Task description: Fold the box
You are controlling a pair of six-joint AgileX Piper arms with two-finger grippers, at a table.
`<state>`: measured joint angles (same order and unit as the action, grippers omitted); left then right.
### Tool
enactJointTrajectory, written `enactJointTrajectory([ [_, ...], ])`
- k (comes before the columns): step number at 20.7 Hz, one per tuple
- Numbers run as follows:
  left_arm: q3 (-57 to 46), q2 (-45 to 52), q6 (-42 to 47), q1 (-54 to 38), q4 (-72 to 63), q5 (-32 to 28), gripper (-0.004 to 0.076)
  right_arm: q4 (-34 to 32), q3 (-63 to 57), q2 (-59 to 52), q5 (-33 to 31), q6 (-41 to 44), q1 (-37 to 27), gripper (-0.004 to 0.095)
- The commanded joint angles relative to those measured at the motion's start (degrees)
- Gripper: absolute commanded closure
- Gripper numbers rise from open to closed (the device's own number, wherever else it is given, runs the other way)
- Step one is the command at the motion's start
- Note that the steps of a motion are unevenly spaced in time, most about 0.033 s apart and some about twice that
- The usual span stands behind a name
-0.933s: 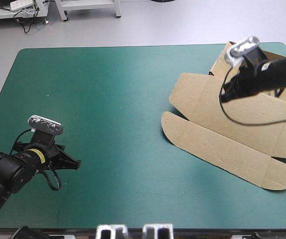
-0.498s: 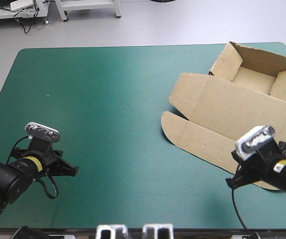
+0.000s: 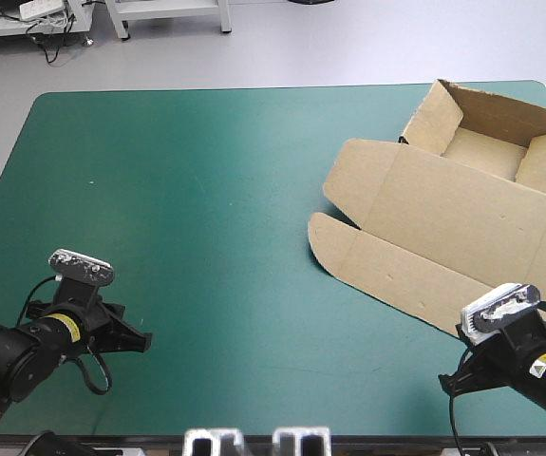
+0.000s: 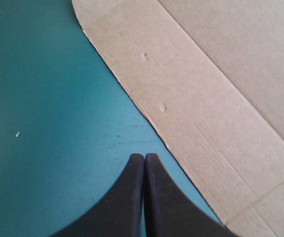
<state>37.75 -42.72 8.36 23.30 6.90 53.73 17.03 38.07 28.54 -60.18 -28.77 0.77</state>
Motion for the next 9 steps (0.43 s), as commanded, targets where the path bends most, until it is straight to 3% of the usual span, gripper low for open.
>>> enactJointTrajectory([
  [1, 1.3, 0.2, 0.0, 0.1, -1.1, 2.4, 0.0734, 0.0, 1.2, 0.9, -0.2, 0.3, 0.0, 0.0932],
  [9, 1.3, 0.2, 0.0, 0.1, -8.1, 6.7, 0.0734, 0.2, 1.2, 0.9, -4.6, 0.3, 0.0, 0.0932],
])
